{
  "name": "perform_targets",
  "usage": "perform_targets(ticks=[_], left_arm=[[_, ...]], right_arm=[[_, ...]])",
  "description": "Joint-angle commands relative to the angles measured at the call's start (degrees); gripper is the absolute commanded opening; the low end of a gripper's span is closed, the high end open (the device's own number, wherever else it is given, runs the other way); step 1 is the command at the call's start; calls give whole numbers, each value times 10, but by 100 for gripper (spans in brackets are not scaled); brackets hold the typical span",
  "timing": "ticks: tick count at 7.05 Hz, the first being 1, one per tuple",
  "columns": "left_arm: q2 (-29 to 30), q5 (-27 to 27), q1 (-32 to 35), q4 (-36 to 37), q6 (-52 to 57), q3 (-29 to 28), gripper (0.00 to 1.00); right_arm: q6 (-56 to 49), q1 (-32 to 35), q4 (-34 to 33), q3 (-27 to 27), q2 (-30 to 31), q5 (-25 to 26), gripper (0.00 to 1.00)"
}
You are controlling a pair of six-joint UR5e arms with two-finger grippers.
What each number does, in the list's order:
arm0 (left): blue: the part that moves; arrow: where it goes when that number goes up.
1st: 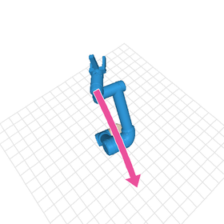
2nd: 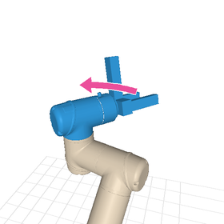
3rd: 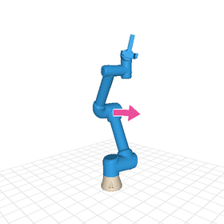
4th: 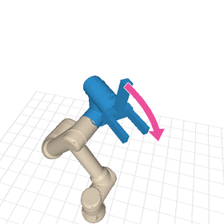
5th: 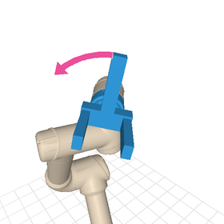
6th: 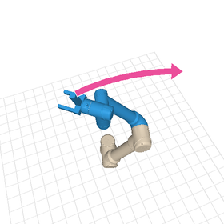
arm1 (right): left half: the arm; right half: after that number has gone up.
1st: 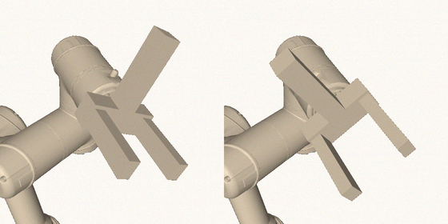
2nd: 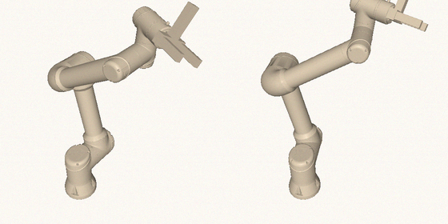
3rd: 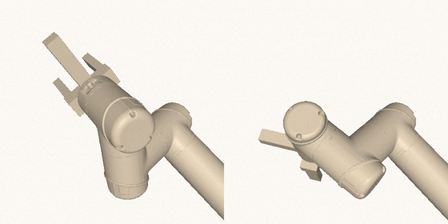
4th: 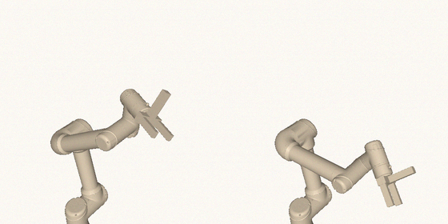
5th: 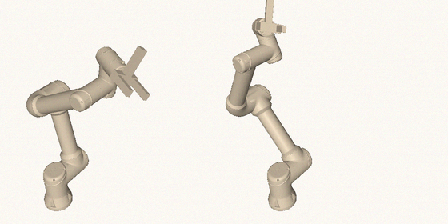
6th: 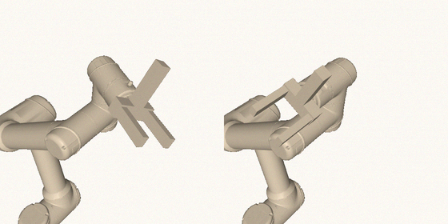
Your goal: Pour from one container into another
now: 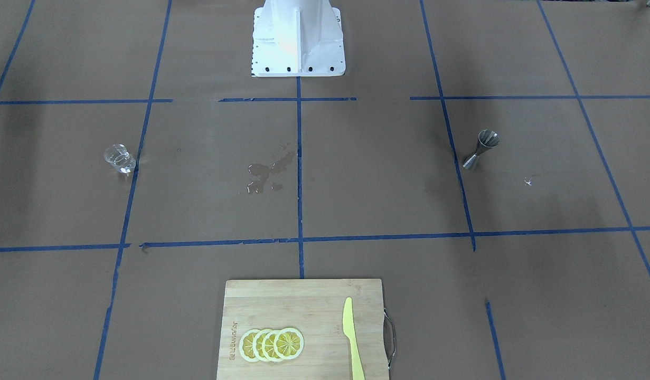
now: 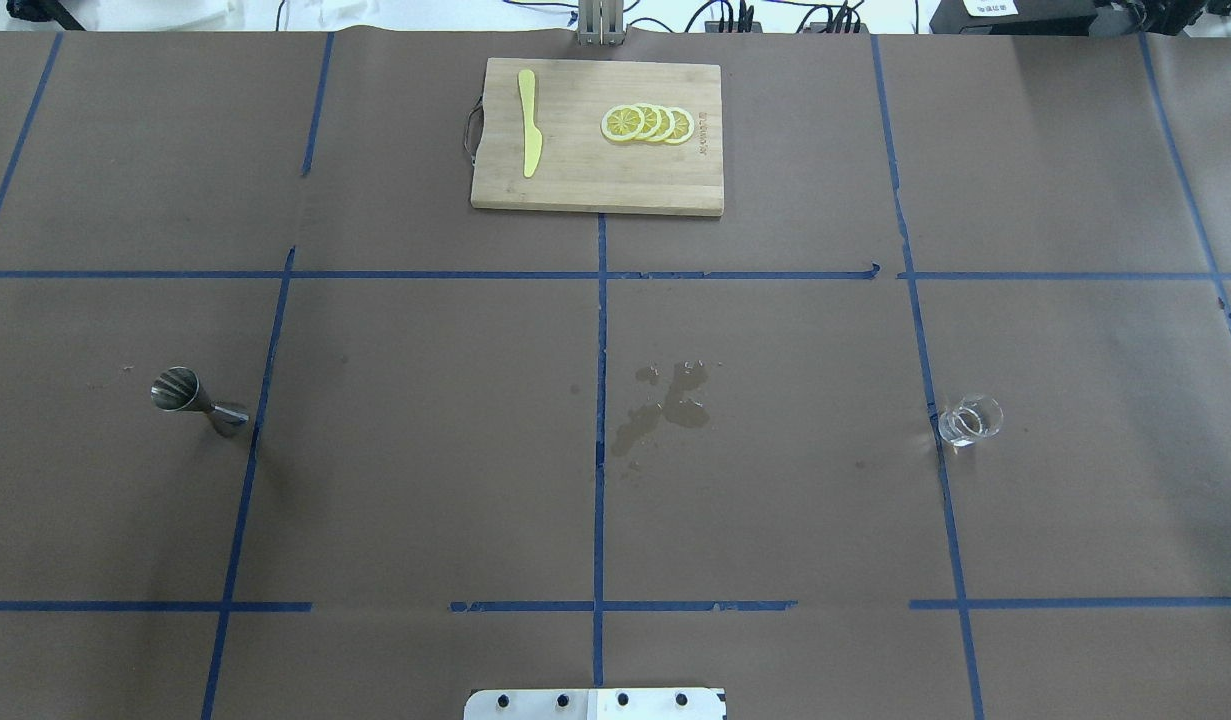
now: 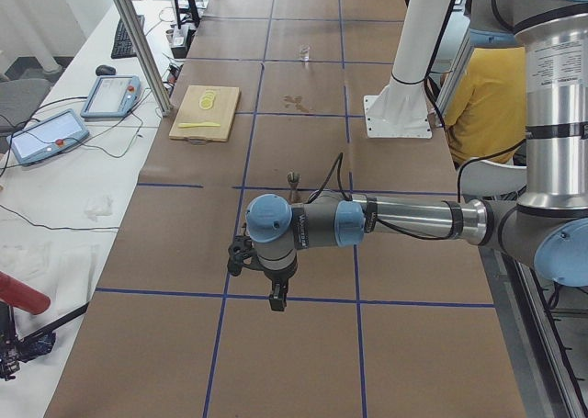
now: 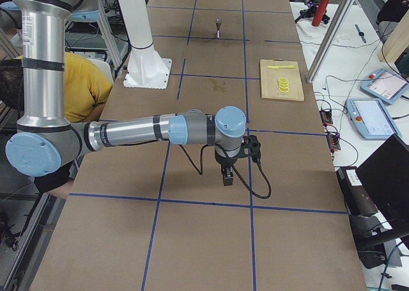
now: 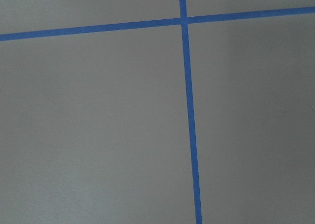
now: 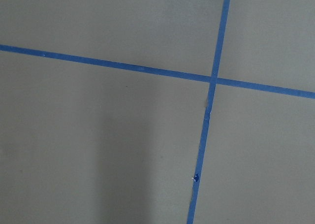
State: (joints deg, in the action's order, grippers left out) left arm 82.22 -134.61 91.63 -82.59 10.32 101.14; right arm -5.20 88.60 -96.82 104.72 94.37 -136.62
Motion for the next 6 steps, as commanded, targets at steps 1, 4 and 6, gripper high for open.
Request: perform_targets(ticks=[1,4,6], left_arm=[[-27,0,0,-87,5,-3,100],[-30,0,-1,-94,2,-4,100],[-29,-1,-1,-93,1,-1,100]], right_arm=[[-3,0,0,1,0,5,100],[-3,-1,0,0,0,5,100],[-2,-1,0,-1,1,4,100]])
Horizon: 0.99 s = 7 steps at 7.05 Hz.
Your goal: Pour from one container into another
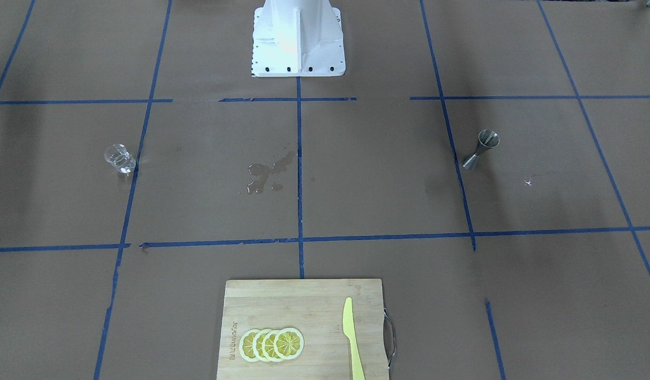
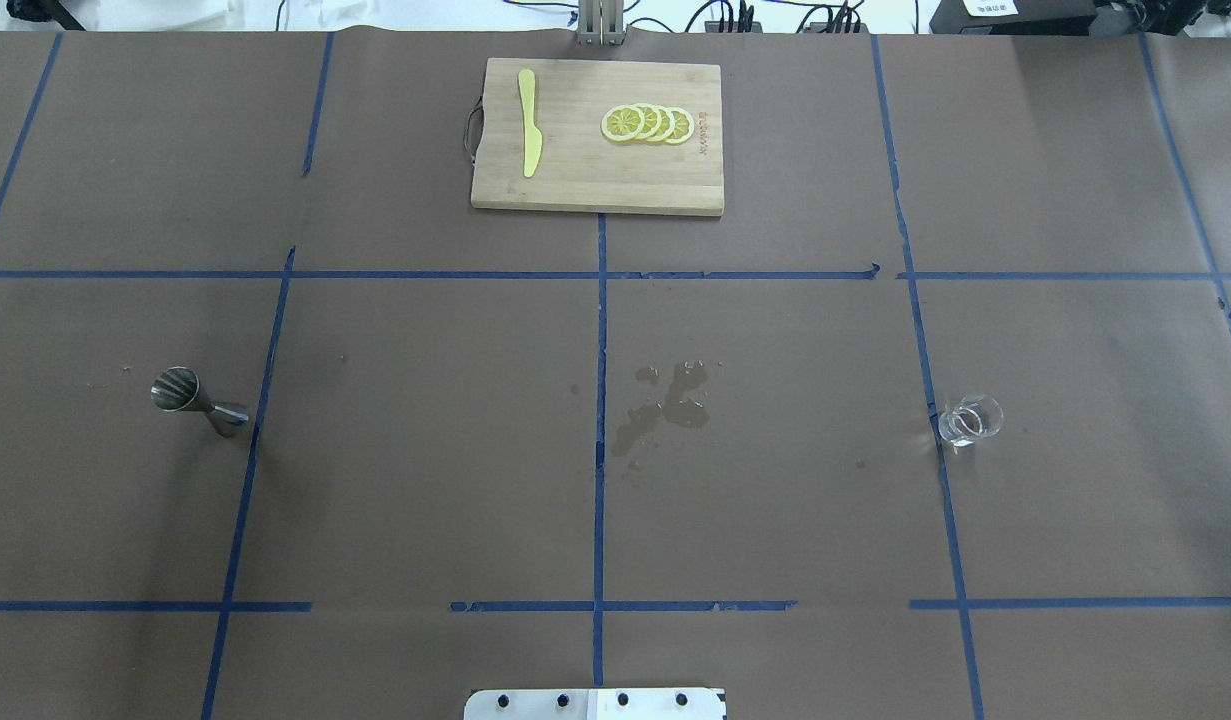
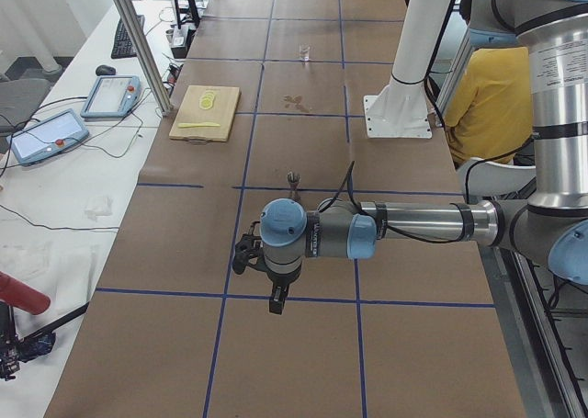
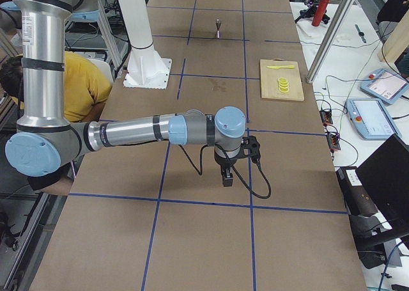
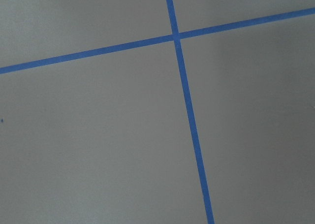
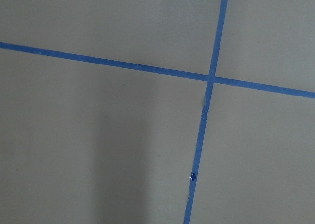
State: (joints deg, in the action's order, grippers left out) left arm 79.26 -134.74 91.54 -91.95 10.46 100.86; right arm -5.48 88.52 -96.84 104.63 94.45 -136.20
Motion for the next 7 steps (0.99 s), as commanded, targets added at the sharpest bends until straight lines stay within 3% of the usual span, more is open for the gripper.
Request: perform_targets(ticks=[1,7], left_arm=[[0,-3,0,-1,3,6,100],[3,-16,-4,-19,2,18,100]], right_arm=[[0,0,2,0,0,0,100],[2,-2,7,-1,2,-6,100]])
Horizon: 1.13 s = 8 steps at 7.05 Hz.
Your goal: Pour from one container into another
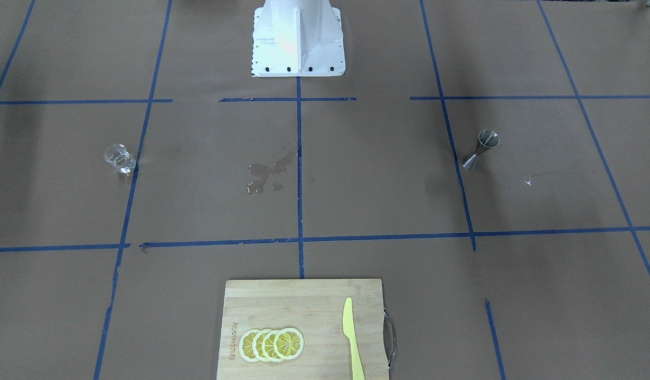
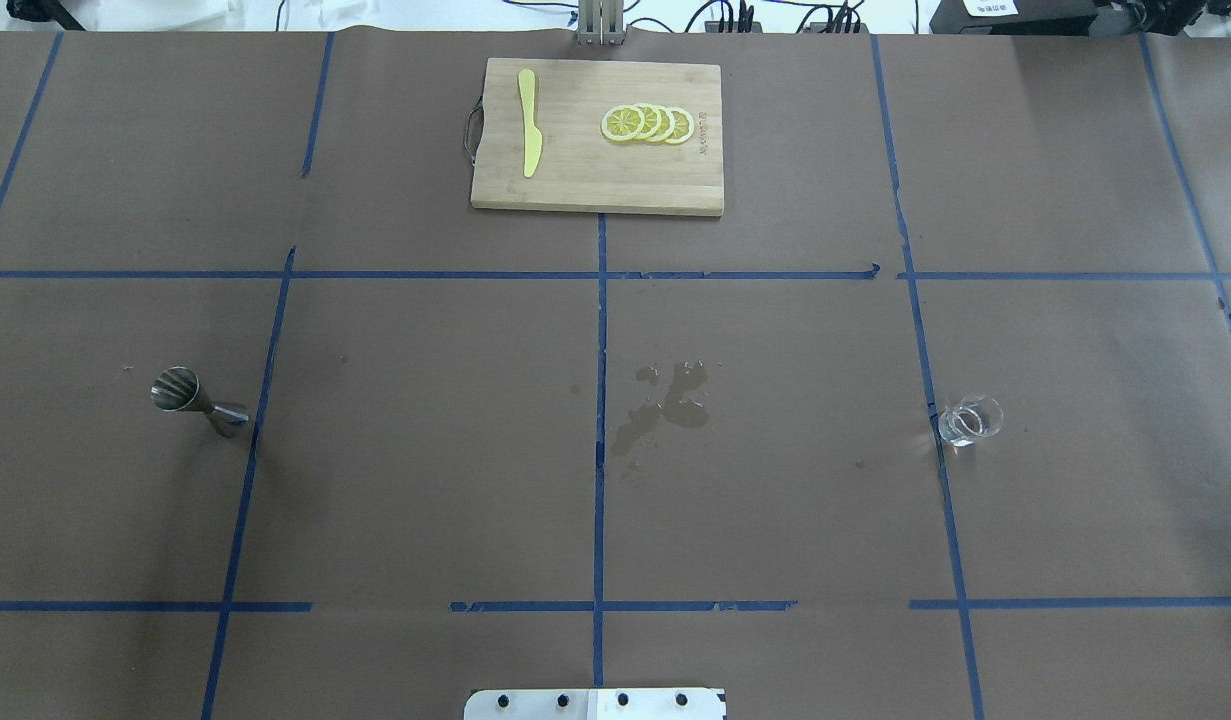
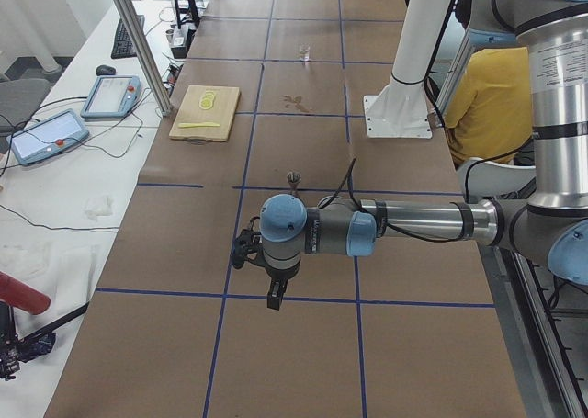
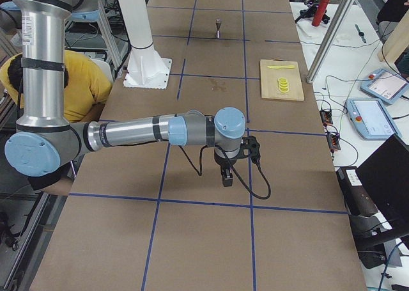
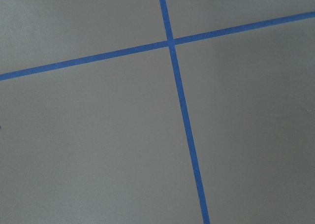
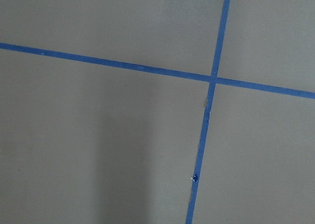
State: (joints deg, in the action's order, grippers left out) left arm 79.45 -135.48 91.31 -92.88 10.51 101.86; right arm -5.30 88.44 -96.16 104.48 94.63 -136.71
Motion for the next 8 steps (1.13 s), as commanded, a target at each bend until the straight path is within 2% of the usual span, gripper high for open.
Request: perform_targets(ticks=[1,2,3,4,5,6,8], left_arm=[[0,-44,-3,-17,-3,14,100],[2,-66,-11,-32,-17,18,100],[2,-86,-36,-101,-63,19,100],[2,-97,-75,-201,-202,19,100],[-1,-89,-130,-342,-374,19,100],[-2,-68,-192,-452,-503,25,100],[-45,32,-278,-548,-575,67,100]], right_arm=[[4,-1,0,1,0,-2,100],[7,-9,0,1,-1,-2,100],[8,-12,0,2,-1,-3,100],[7,-19,1,2,-1,-7,100],[7,-24,1,2,-1,-9,100],[7,-24,1,3,-2,-12,100],[6,-29,1,3,-8,-11,100]])
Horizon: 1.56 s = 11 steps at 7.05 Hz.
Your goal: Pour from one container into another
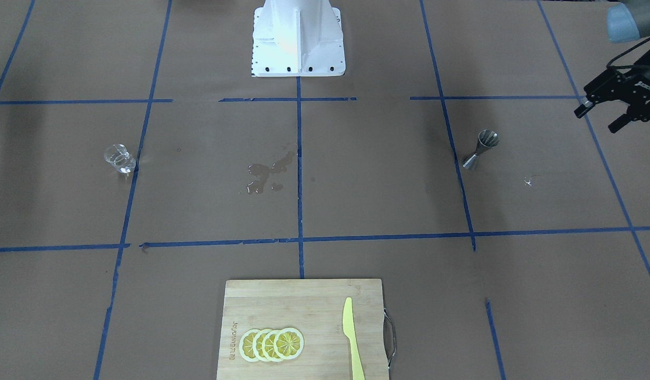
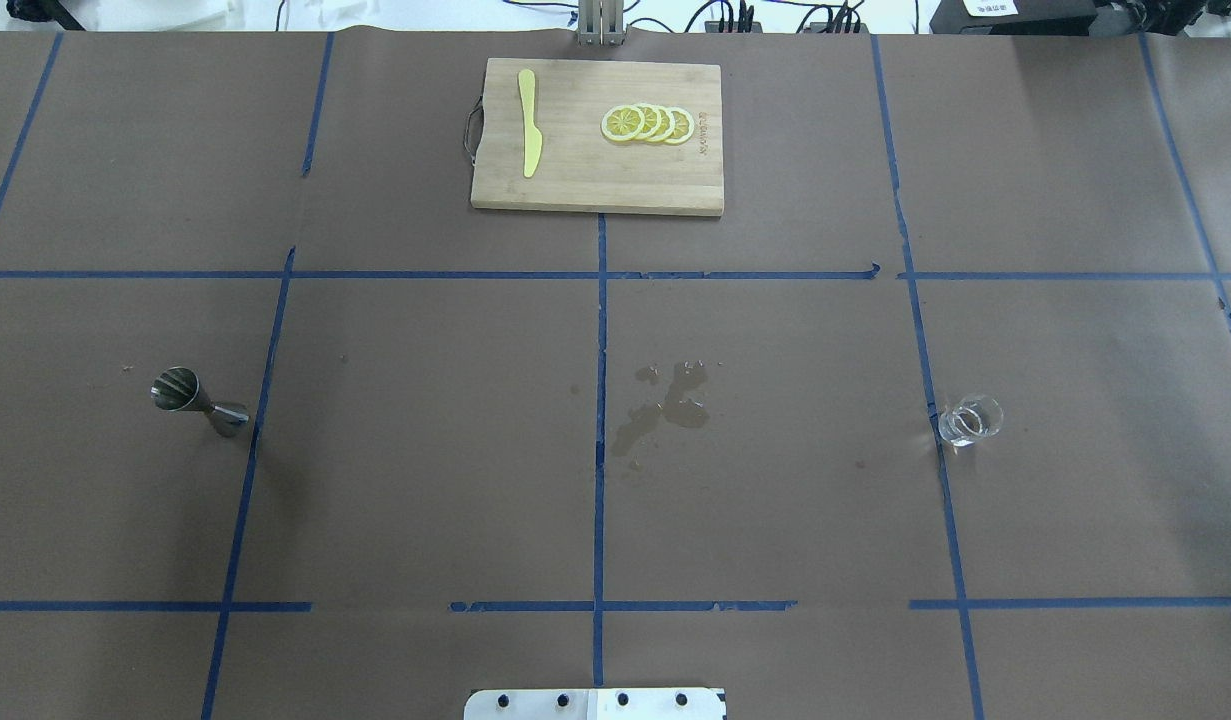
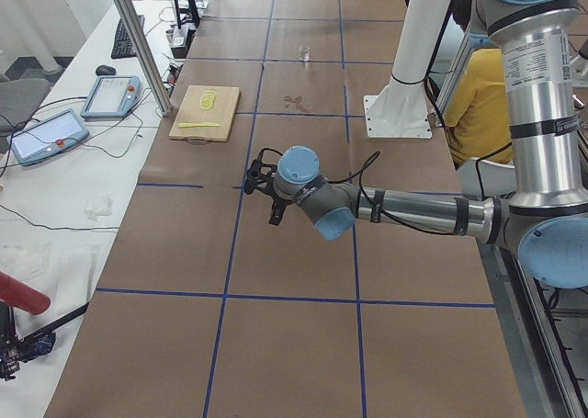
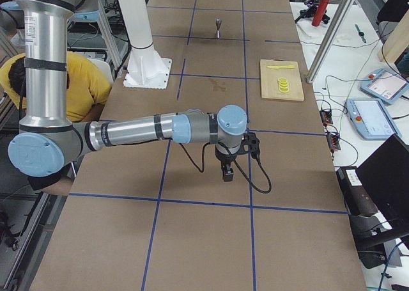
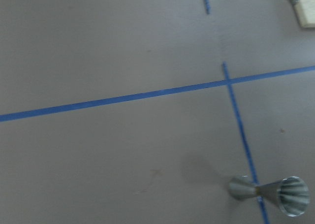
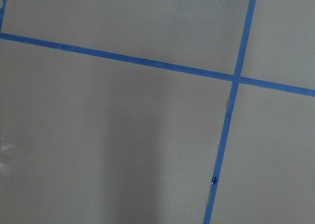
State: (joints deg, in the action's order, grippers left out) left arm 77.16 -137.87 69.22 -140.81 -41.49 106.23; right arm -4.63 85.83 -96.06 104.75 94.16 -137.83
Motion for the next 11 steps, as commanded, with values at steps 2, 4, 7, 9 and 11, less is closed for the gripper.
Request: perform_targets(ticks=[2,4,7,9,11], left_arm=[[-85,190,-161,-113,-90,68,100],[-90,348,-283,-113,-153,85,100],[-91,600,-477,-112,-286,92,100],[-97,764,-564,-110,-321,92,100],[-98,893,-603,-108,-353,73,100]], right_arm=[[0,-8,13,1,-5,-1,100],[1,-9,66,-2,5,0,100],[1,-10,67,-2,4,0,100],[-1,-11,68,-2,4,1,100],[-1,-11,69,-3,3,2,100]])
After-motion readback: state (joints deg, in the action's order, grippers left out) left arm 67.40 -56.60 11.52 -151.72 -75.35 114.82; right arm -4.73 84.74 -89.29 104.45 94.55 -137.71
